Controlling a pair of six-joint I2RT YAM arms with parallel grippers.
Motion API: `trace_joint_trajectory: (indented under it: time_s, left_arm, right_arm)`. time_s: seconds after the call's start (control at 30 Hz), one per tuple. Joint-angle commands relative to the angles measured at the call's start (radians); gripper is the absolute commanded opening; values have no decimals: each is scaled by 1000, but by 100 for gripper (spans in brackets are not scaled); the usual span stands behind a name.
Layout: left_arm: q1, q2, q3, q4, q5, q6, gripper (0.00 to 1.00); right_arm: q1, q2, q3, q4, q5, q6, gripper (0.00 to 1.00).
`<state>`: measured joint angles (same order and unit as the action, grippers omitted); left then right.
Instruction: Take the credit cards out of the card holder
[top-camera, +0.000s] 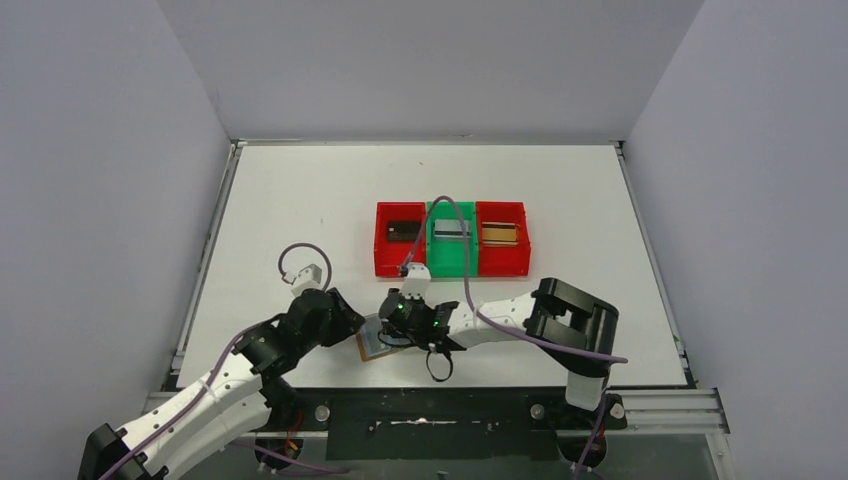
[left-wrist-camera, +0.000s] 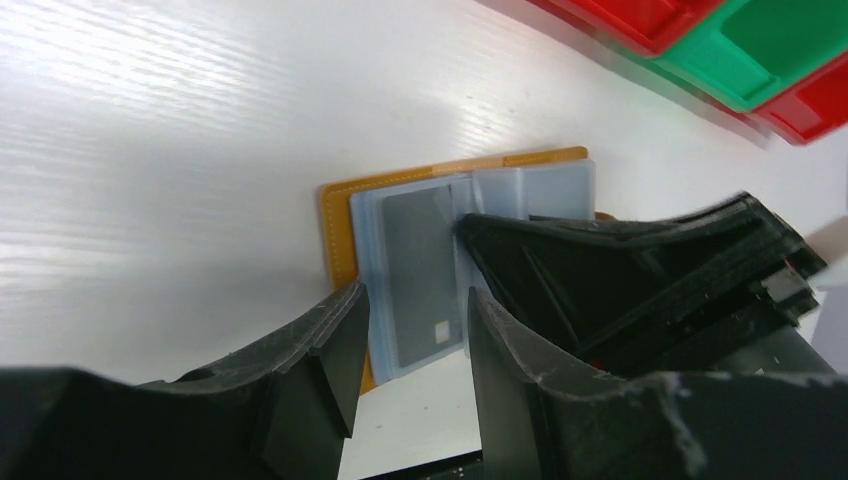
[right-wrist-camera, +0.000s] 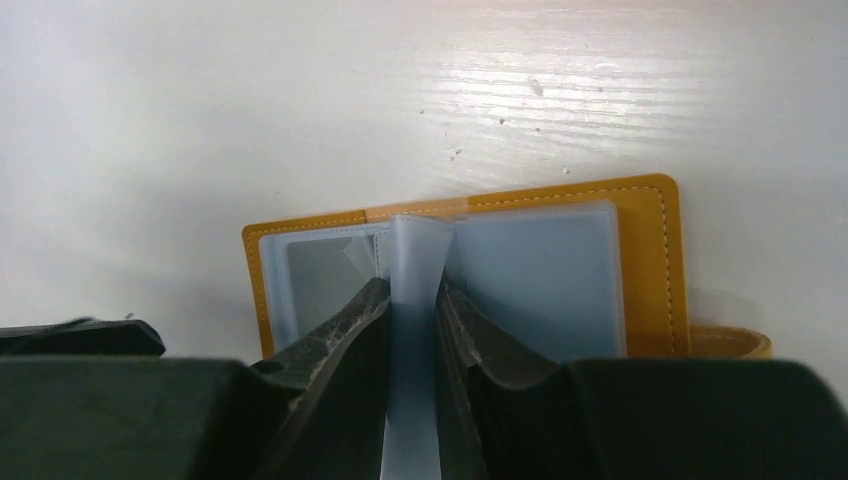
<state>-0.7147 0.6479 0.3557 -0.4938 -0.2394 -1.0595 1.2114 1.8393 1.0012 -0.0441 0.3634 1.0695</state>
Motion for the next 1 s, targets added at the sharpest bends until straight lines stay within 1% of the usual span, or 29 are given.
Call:
trace_joint_trajectory:
  time_s: [0.0, 0.1, 0.13, 0.2, 0.3, 0.33, 0.43, 0.5, 0.63, 0.77, 0.87, 0.97]
  left_arm:
    - [-4, 31, 9, 208, 152, 94, 41]
    - [-2, 89, 5, 299, 238, 115, 44]
    - [-2, 110, 5, 325, 262, 118, 45]
    - [2, 156, 4, 375, 320, 130, 45]
    - [11, 239, 2, 455, 415, 145, 47]
    - [14, 267, 5, 459, 434, 146, 47]
    - [19, 328, 7, 458, 435, 129, 47]
    - [18, 334, -3, 466, 424, 110, 47]
    - [18, 281, -40, 457, 368, 70, 47]
    - [17, 214, -71, 418, 314, 52, 51]
    - [18, 206, -92, 436, 315, 43, 55]
    - [18, 237, -103, 488, 345, 41, 56]
  right_arm:
    - [-52, -76, -159, 257, -155, 76, 22]
    - [-89, -95, -293, 495, -235, 165, 24]
    - [-97, -98, -320, 545, -246, 183, 24]
    - [-106, -98, -355, 594, -250, 213, 26]
    - [-115, -97, -374, 608, -254, 233, 28]
    - [-116, -93, -378, 612, -255, 237, 28]
    - [-121, -84, -389, 627, -256, 250, 28]
    - [-123, -76, -397, 638, -259, 260, 28]
    - [-126, -66, -413, 661, -261, 273, 28]
    - [-130, -63, -432, 695, -263, 281, 29]
    - [-131, -58, -438, 709, -265, 291, 29]
    - [-133, -55, -442, 716, -265, 296, 29]
